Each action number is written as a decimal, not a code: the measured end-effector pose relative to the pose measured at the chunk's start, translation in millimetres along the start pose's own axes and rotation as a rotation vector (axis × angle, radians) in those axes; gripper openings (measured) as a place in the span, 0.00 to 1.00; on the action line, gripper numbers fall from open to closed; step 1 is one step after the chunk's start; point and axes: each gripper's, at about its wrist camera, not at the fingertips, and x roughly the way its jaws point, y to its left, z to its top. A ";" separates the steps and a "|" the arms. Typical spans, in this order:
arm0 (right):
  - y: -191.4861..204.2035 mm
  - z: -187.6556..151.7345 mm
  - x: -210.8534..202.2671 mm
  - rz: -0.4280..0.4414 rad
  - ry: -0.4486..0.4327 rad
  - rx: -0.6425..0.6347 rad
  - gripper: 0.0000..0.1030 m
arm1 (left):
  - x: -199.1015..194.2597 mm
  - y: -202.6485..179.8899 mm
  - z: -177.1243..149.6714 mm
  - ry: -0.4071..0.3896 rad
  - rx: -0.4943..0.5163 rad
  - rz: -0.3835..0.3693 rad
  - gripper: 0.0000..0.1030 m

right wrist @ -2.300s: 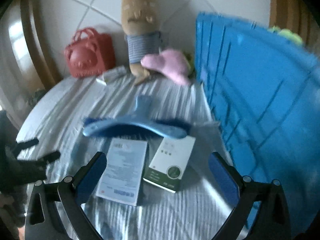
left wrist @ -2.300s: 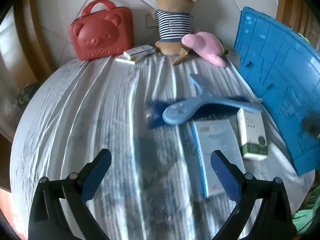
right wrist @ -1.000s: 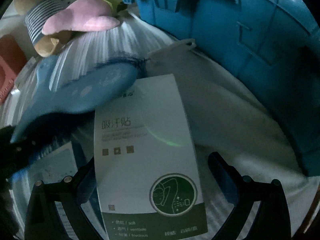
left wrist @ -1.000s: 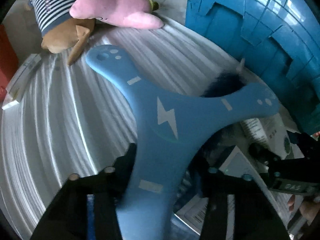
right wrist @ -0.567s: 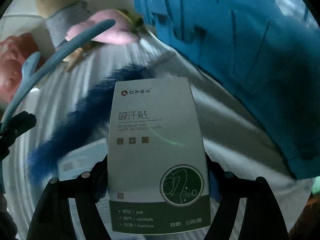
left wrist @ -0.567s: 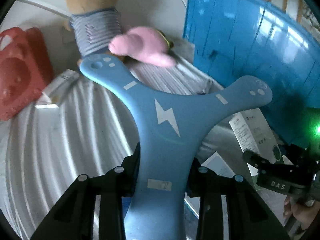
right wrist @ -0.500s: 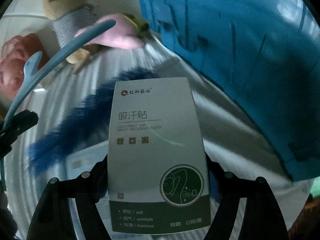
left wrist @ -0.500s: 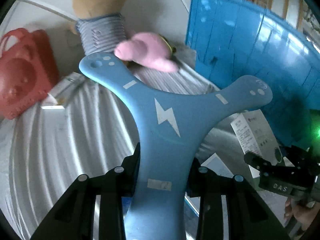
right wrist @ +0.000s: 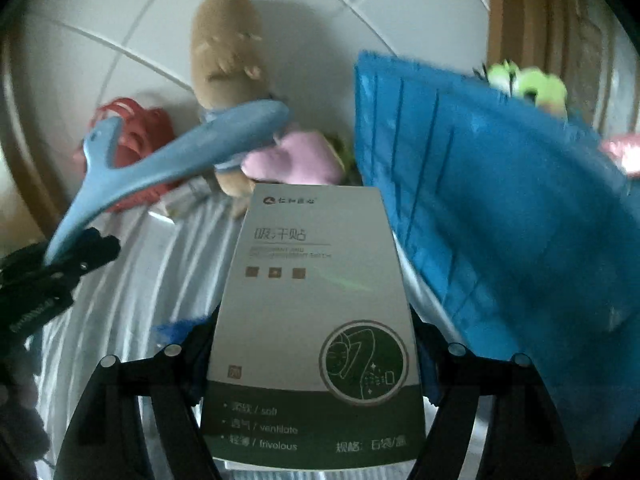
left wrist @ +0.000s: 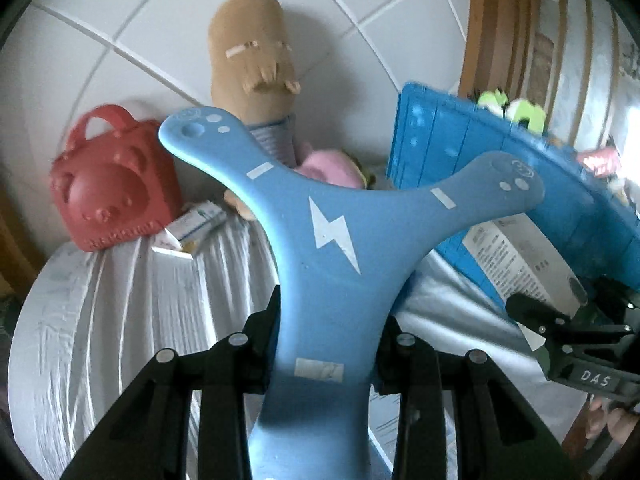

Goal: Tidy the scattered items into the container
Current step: 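Carry the blue brush and patch box with both tools over the crate, then open both tools to drop the brush and patch box into the crate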

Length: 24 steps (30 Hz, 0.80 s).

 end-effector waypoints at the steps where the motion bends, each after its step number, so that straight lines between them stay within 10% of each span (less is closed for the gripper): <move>1: -1.5 3.6 -7.4 0.005 -0.009 -0.019 0.74 | -6.3 -4.1 2.3 -0.014 -0.007 0.002 0.32; 15: -36.6 44.5 -128.0 -0.052 -0.255 -0.043 0.74 | -60.7 -61.7 50.7 -0.157 0.012 -0.067 0.32; 24: -170.7 67.6 -149.9 -0.211 -0.303 0.028 0.74 | -36.0 -188.0 120.0 -0.207 0.085 -0.173 0.32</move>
